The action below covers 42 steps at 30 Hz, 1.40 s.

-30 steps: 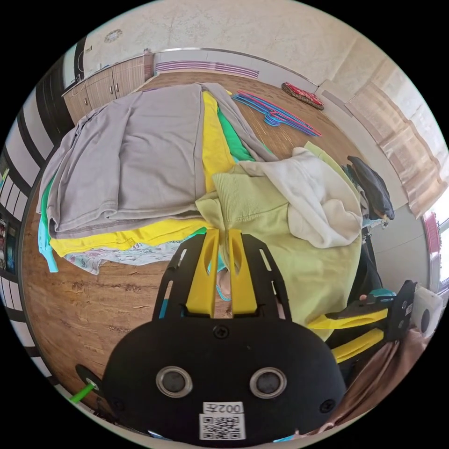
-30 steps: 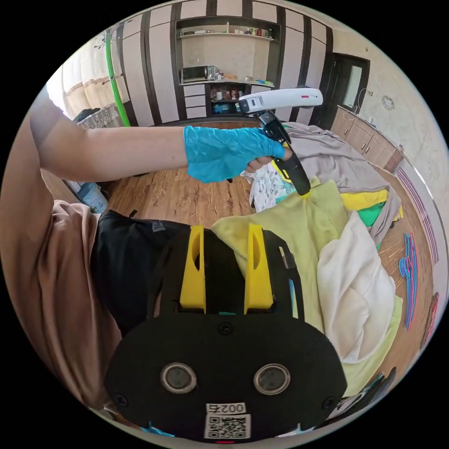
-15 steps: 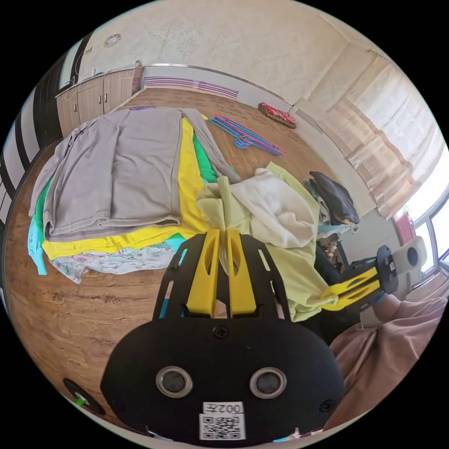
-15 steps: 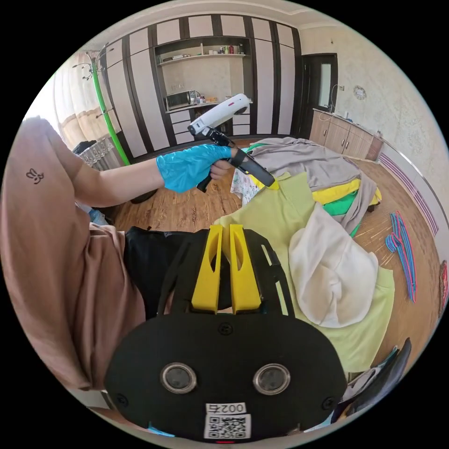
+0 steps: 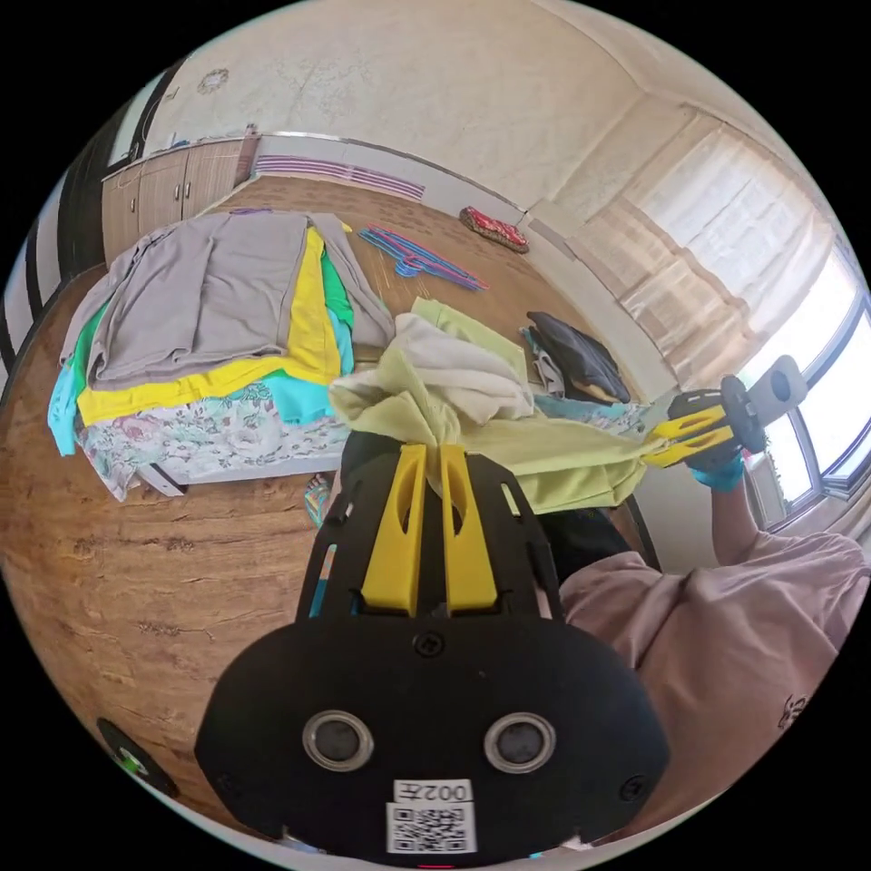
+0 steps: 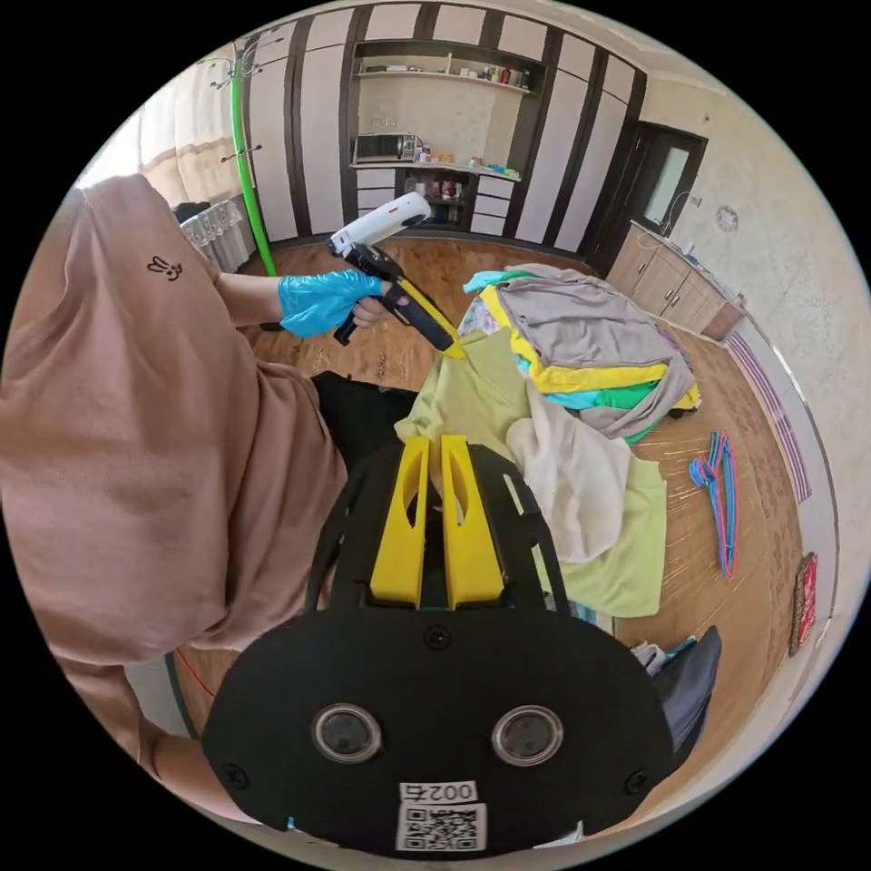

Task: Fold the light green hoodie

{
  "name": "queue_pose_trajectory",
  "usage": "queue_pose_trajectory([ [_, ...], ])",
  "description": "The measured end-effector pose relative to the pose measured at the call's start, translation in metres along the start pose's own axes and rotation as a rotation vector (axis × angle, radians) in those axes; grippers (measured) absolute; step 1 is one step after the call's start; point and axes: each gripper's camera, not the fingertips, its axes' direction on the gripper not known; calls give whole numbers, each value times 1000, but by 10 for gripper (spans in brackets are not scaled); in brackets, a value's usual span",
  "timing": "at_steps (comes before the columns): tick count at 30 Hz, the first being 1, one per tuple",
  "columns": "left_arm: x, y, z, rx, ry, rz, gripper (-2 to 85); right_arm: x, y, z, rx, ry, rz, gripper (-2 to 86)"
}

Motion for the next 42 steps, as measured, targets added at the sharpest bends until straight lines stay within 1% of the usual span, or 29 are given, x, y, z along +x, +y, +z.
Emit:
queue_pose_trajectory([
  [3,-2,24,5,-38,6,-30,-15,-20,10,26,-51,-45,71,29],
  [6,-2,37,4,-56,-25,-42,-13,-30,23,33,-62,-17,174,64],
  [9,2,48,3,-100,-87,-5,-9,-32,35,29,-19,-5,307,86],
  [13,9,63,2,-122,-123,54,-4,-37,38,23,12,41,425,106],
  [15,15,70,1,-122,-156,111,9,-38,36,22,29,6,522,109],
  [16,17,71,0,-118,-162,125,17,-38,35,22,28,-4,536,111],
  [19,25,76,1,-96,-187,228,55,-37,30,25,-6,-2,602,121],
  [23,39,81,6,-105,-216,443,114,-33,26,28,-58,-63,703,132],
  [27,54,86,5,-81,-195,636,140,-33,24,35,-162,-5,766,124],
  [31,71,89,4,-53,-244,807,150,-29,26,41,-190,-49,822,88],
  [33,82,88,11,-124,-217,924,155,-29,29,46,-207,-92,832,44],
  [35,88,88,19,-183,-217,997,156,-30,31,46,-209,-110,832,17],
  [38,96,87,29,-220,-257,1063,148,-35,33,37,-183,-81,810,1],
  [42,114,88,42,-279,-259,1179,116,-43,37,17,-149,-11,763,-6],
])
